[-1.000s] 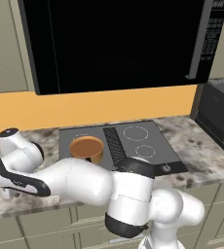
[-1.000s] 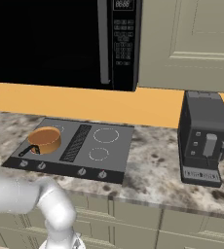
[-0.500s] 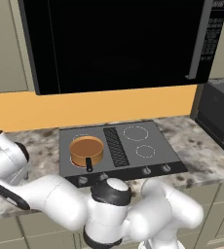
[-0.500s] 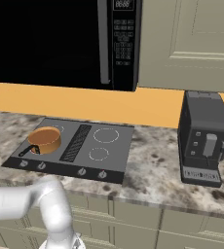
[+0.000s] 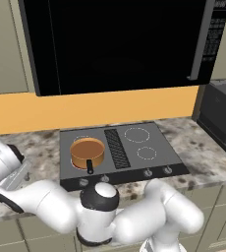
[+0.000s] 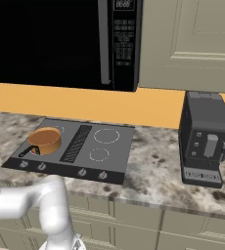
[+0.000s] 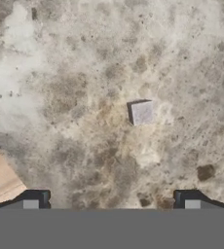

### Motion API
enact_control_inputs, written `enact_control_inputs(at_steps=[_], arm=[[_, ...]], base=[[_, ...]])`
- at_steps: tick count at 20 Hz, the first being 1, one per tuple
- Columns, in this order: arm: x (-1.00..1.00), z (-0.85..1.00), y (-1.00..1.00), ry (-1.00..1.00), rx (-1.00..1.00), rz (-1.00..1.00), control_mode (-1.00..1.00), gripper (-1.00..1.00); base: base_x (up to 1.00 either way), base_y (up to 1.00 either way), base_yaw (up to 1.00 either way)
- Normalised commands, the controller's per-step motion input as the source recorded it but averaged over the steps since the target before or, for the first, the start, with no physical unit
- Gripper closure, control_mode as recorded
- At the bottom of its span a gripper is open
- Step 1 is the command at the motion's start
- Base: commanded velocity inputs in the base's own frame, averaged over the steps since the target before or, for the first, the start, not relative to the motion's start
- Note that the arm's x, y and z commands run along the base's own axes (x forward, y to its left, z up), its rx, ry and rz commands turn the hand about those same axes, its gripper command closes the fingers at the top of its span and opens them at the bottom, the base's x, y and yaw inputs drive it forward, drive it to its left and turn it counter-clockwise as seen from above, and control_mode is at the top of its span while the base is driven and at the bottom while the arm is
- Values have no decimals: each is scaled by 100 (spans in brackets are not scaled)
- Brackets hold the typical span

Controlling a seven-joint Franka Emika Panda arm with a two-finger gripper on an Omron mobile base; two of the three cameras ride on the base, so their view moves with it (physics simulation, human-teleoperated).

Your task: Pick up the sugar cube(s) and place them in the saucepan with hot chocolate.

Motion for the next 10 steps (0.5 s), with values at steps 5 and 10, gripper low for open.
enact_control_inputs(at_steps=[5, 10], arm=[[17, -24, 0, 0, -7, 0, -100, -100], [8, -25, 8, 1, -6, 0, -100, -100]], base=[[0, 0, 0], [0, 0, 0]])
